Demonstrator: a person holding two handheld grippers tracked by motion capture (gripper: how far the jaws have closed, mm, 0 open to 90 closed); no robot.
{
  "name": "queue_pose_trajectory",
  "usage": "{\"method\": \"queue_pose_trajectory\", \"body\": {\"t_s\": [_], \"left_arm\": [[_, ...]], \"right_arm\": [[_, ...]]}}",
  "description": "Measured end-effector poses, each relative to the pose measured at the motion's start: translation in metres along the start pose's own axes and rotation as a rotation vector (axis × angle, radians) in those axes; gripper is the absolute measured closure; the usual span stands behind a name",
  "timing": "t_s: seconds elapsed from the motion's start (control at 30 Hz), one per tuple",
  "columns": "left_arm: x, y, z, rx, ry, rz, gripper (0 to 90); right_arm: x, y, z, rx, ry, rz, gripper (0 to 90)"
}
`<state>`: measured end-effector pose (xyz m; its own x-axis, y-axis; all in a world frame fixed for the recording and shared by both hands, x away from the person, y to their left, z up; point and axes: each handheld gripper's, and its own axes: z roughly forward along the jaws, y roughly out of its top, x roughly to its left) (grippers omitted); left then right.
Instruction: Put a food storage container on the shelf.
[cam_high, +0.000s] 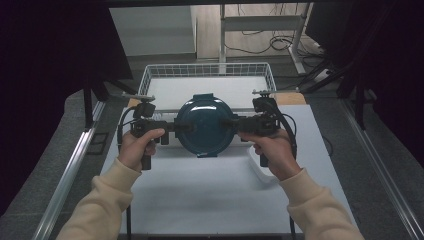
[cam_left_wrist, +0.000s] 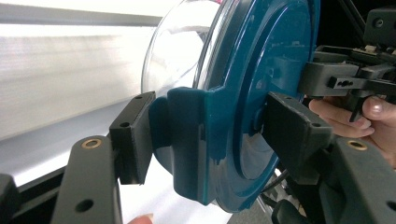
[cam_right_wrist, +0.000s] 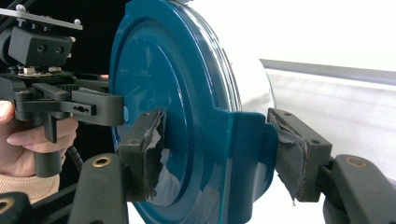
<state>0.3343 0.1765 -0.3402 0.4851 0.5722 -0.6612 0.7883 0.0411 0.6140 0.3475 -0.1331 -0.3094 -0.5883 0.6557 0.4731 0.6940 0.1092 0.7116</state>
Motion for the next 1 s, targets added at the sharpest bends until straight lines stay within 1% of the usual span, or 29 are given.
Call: {"method": "queue_pose_trajectory", "body": {"t_s": [0.23, 0.47, 0.53, 0.63, 1.0], "left_arm": [[-0.002, 0.01, -0.003, -0.01, 0.002, -0.004, 36.3], [-0.001, 0.02, -0.003, -0.013, 0.005, -0.006, 36.3], [0.0, 0.024, -0.003, -0.016, 0.007, -0.001, 36.3], [0.0, 0.029, -0.002, -0.02, 0.009, -0.005, 36.3], [0.004, 0.045, 0.0, -0.022, 0.018, -0.012, 36.3]], "right_arm": [[0.001, 0.013, 0.0, 0.002, 0.003, -0.015, 38.3], [-0.001, 0.026, 0.002, 0.008, 0.007, -0.031, 38.3], [-0.002, 0.03, 0.003, 0.007, 0.007, -0.038, 38.3], [-0.005, 0.036, 0.004, 0.008, 0.012, -0.047, 38.3], [-0.013, 0.054, 0.01, 0.008, 0.028, -0.058, 38.4]]}}
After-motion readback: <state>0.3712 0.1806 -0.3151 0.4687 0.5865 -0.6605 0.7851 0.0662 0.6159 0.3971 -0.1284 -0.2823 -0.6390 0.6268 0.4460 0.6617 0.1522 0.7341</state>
